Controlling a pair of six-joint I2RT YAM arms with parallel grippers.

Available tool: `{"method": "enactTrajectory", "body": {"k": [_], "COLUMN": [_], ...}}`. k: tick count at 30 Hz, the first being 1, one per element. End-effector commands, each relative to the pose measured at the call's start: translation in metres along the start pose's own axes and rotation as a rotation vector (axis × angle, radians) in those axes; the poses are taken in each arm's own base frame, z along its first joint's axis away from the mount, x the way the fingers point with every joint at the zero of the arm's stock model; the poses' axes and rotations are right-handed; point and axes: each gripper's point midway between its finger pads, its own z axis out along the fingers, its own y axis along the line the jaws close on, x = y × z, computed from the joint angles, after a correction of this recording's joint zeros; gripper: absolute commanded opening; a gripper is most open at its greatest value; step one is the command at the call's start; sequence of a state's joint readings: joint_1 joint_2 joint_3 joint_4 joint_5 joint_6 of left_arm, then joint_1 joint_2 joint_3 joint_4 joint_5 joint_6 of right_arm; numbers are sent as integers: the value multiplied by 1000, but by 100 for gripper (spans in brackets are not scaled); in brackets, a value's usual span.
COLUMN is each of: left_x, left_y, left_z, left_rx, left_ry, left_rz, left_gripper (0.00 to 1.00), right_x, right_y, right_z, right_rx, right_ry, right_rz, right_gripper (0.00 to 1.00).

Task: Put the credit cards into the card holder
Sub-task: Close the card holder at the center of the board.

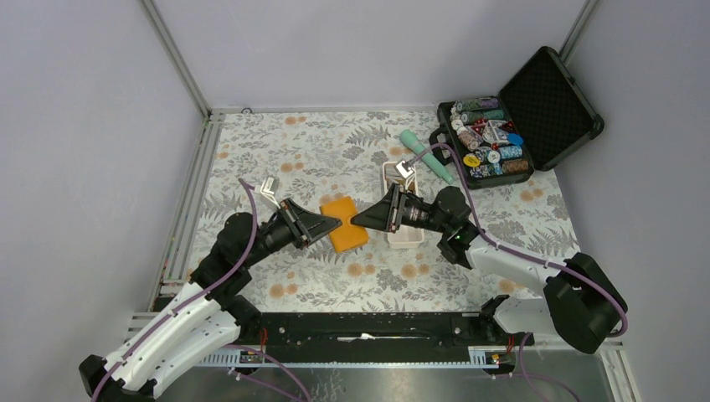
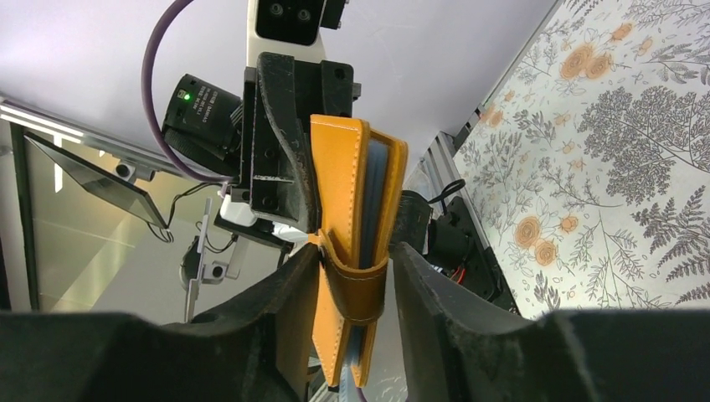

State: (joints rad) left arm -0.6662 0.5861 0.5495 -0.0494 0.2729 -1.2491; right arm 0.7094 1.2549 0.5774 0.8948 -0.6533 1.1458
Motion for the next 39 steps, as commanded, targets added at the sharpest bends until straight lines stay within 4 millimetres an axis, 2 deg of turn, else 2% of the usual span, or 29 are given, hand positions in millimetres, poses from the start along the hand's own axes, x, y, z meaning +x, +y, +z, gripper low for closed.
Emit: {"method": "enactTrajectory", "body": {"k": [1, 3, 5, 6, 10, 14, 17, 24, 33, 39], "left_x": [-11, -13, -14, -14, -9, -11, -14, -15, -14, -13], "left_y": [-42, -25, -9, -3, 16, 32, 41, 47, 47, 45], "left_z": [-7, -7, -7, -7, -1, 1, 0, -1, 0, 1], "left_rx": [148, 68, 6, -17, -69, -126, -173, -191, -187, -182], "left_ry": [-52, -70, -84, -87, -66, -84, -103, -112, -110, -97], "left_rz": [42, 43, 40, 34, 2, 6, 24, 21, 20, 25], "left_gripper": [0, 0, 0, 0, 0, 0, 0, 0, 0, 0], "right_x": [-5, -10, -16, -19, -31, -29, -19, -4, 9, 5], "right_y": [11, 10, 6, 2, -5, -7, -8, -17, -24, -30], "right_z": [7, 5, 2, 0, -9, -9, -3, 10, 21, 23], "right_rx": [-37, -5, 67, 112, 234, 282, 340, 410, 415, 453], "right_ry": [-14, -31, -52, -62, -91, -85, -69, -19, 25, 19], "right_rz": [-51, -90, -153, -181, -276, -302, -359, -393, -396, -429], "right_gripper": [50, 59, 75, 80, 84, 77, 71, 56, 52, 49]}}
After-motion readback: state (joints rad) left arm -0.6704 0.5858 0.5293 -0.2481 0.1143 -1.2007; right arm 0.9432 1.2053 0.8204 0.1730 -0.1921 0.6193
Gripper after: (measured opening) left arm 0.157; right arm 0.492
